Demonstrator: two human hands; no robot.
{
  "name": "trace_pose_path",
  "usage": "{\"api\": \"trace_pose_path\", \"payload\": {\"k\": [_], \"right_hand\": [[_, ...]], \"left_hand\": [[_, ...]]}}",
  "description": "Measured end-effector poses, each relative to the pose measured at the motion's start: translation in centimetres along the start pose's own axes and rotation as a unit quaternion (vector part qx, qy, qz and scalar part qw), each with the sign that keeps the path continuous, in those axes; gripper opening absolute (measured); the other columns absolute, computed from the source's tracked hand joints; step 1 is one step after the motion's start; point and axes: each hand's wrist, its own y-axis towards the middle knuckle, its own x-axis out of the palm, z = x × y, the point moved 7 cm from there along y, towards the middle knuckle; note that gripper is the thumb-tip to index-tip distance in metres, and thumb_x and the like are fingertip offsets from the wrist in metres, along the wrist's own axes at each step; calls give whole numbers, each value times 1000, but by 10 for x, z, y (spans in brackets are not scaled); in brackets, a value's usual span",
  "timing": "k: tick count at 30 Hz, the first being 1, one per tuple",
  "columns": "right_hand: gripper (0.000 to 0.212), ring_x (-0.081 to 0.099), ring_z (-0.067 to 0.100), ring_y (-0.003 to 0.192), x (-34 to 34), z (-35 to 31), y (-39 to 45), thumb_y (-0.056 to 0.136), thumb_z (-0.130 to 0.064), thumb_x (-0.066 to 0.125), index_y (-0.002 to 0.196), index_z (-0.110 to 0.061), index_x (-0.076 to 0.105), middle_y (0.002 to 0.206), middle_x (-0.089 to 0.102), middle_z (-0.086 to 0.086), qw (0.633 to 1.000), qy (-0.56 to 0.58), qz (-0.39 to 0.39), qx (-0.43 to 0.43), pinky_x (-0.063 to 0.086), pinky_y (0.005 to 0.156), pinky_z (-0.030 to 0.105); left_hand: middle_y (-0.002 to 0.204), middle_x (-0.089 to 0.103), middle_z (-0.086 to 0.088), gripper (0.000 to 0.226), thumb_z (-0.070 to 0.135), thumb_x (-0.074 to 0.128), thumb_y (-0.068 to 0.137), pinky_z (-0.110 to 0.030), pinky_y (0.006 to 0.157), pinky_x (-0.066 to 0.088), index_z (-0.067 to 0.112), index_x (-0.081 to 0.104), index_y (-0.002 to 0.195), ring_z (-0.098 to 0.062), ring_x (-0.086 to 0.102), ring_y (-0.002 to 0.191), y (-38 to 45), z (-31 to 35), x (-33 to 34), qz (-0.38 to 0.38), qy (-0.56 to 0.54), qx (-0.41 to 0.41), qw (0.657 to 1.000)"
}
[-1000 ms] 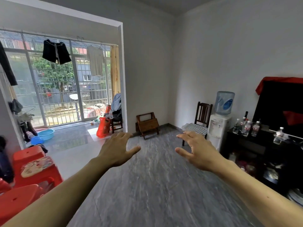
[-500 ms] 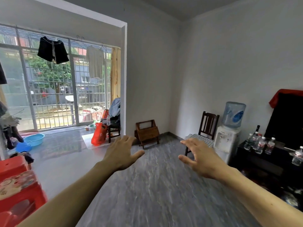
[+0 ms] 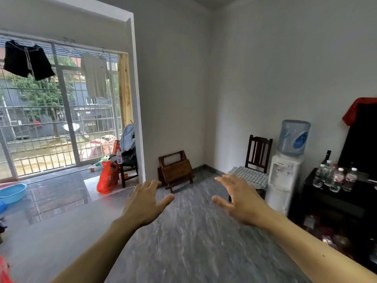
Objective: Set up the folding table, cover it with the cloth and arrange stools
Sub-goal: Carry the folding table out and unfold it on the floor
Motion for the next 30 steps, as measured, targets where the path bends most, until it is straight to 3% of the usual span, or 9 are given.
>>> {"api": "trace_pose_path", "payload": {"k": [13,21,30], "right_hand": [[67,27,13,142,24,134,229,94,-62,44,151,-30,29,156,30,-6,998,68,7,-7,27,116,39],[69,25,17,144,97,172,374,93,-62,45,151,-30,27,158,23,-4,999,52,-9,-3,29,116,42],[66,23,16,145,143,193,575,93,-61,46,150,-33,27,158,23,-6,999,48,-10,4,28,116,43]], "left_hand": [[139,51,2,69,74,43,85,-37,102,41,27,46,136,-17,44,126,245,7,75,6,39,-3,999],[139,51,2,71,74,44,84,-40,103,42,27,45,137,-18,44,128,373,-58,150,-8,14,-17,1000],[135,52,3,72,75,43,84,-36,95,46,26,44,137,-16,48,119,566,-145,178,24,-13,-18,999]]}}
